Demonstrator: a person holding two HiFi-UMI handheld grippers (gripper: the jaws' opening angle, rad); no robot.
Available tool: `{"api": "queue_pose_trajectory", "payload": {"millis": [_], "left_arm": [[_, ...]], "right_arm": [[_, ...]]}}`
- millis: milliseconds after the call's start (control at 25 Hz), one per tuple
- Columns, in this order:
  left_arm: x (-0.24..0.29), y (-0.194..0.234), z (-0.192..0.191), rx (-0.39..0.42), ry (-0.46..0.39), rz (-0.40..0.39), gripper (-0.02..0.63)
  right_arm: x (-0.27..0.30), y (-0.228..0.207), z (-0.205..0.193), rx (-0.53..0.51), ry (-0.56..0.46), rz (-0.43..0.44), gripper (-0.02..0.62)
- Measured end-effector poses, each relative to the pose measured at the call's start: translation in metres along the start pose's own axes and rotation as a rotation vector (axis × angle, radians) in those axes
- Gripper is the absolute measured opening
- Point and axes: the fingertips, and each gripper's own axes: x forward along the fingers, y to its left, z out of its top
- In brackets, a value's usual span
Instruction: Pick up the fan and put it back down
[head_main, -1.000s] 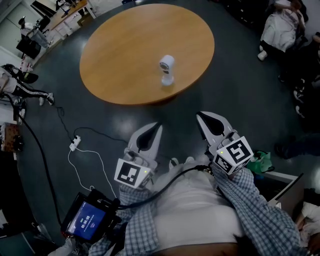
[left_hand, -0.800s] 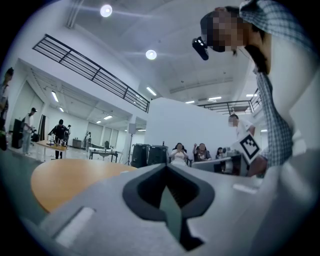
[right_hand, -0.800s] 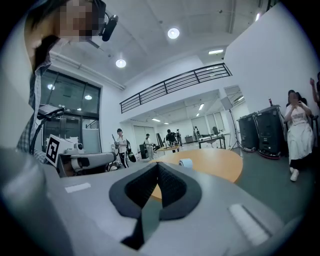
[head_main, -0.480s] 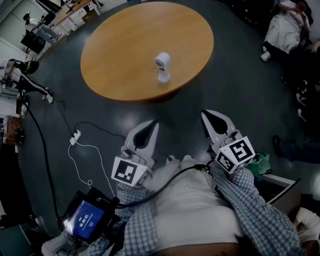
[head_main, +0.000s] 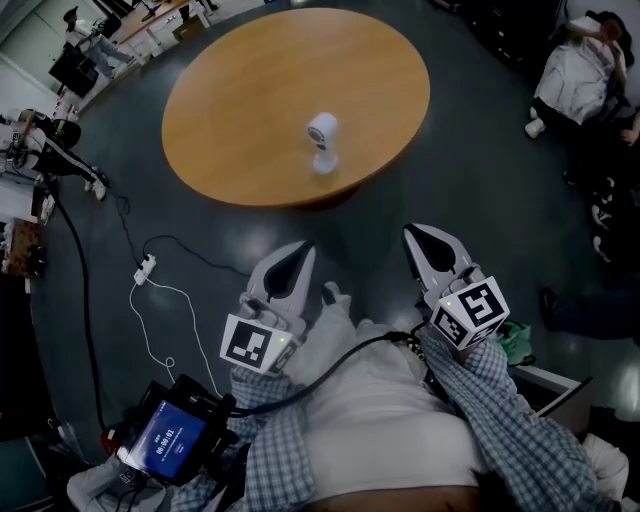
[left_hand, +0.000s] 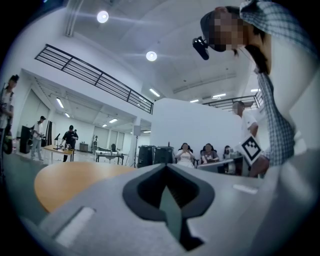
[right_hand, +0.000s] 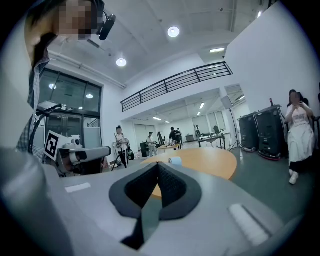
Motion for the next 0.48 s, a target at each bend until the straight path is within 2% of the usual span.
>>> {"api": "queue_pose_trajectory", "payload": {"millis": [160,320,480], "left_arm": [[0.007,0.02,0.001,-0.005,-0.005,0.032,-0.002],[0.022,0.057,0.005,-0.009,-0.014,0.024,-0.002],[0.038,0.076,0.009,-0.016,-0.015,0.008,-0.002]], "right_arm": [[0.02,-0.005,0.002,-0.008,0.01,0.008,0.002],[0.058,-0.005,0.004,-0.023,0.032,0.019,0.002],[0.079,-0.009,0.014,-0.012,0.008,0.033,0.002]]}}
